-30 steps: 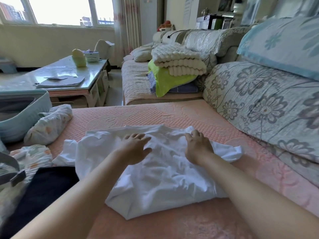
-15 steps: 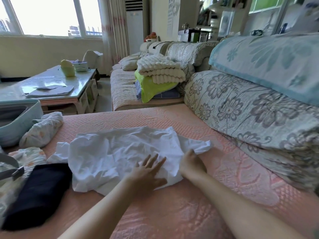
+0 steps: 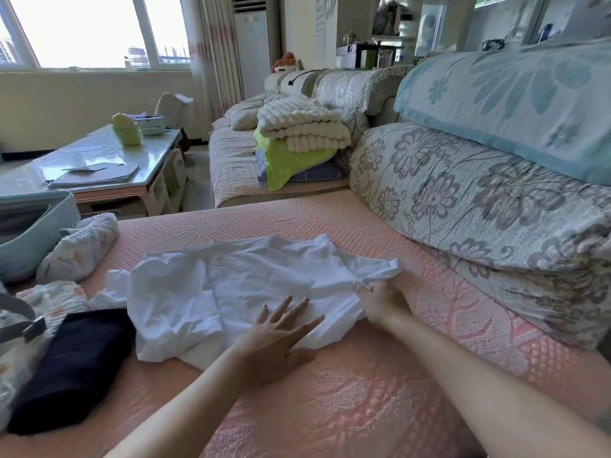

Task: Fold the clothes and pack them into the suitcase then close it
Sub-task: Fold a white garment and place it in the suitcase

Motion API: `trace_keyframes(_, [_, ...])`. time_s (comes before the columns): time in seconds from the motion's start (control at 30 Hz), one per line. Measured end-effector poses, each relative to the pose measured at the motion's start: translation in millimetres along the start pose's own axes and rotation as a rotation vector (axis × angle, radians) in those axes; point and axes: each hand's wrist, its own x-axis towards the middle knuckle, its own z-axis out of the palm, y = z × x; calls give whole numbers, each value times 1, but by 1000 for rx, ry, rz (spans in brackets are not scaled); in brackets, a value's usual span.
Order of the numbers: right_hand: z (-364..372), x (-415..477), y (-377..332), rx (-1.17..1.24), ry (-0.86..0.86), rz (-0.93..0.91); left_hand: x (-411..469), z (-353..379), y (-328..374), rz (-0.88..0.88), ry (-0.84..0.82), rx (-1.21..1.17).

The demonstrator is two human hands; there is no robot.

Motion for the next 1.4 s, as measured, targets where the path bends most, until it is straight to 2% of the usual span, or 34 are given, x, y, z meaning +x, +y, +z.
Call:
trace_keyframes(0.03, [-4,-2,2,-63,76,-78,-1,0,2,15,2,-12])
trace_keyframes(0.1, [-12,-4,8,-403,169,-251,-4,0,4,37,-9,-22])
trace_keyframes(0.13, [-13,-5,11,-565,130,-296,-5,0,4,46,-21,-25])
trace_keyframes(0.2, [-13,-3,18,-653,-71,-274,-4,-3,3,40,-34,-56])
trace_keyframes(0.27, [-16,1,23,-580,-177,-250,3,-10,5,-1,-7,-153])
trace_keyframes(0.37, [-25,15,29,-460,-78,-206,28,-21,19,-10,145,-279])
trace_keyframes(0.47, [-35,43,36,-464,41,-131,62,-23,48,109,190,-214])
trace_keyframes(0.6, [-35,70,41,-526,-46,-126,97,-19,91,123,184,-3])
trace_keyframes(0.67, [-32,83,44,-486,-13,-163,106,-17,100,113,211,-93])
trace_keyframes(0.73, [-33,92,43,-406,97,-220,111,-17,100,97,279,-265])
trace_keyframes(0.83, [-41,102,31,-175,198,-247,105,-25,96,-38,373,-524])
trace_keyframes(0.9, [-44,107,26,55,201,-201,101,-29,95,-74,280,-601])
trace_keyframes(0.97, [-44,114,28,160,180,-125,102,-33,94,-59,126,-637])
trace_keyframes(1.0, [-45,116,30,191,147,-65,106,-34,94,-59,106,-665])
trace_keyframes(1.1, [-53,118,33,165,71,181,127,-38,89,-102,304,-541])
trace_keyframes(1.2, [-54,121,39,11,-24,273,151,-41,79,-134,513,-340])
trace_keyframes(1.27, [-52,125,43,23,-45,193,169,-40,68,-258,449,-209])
trace_keyframes(1.33, [-55,126,48,190,-27,107,182,-38,58,-353,236,-200])
trace_keyframes(1.4, [-62,132,56,321,27,45,189,-31,53,-300,60,-205])
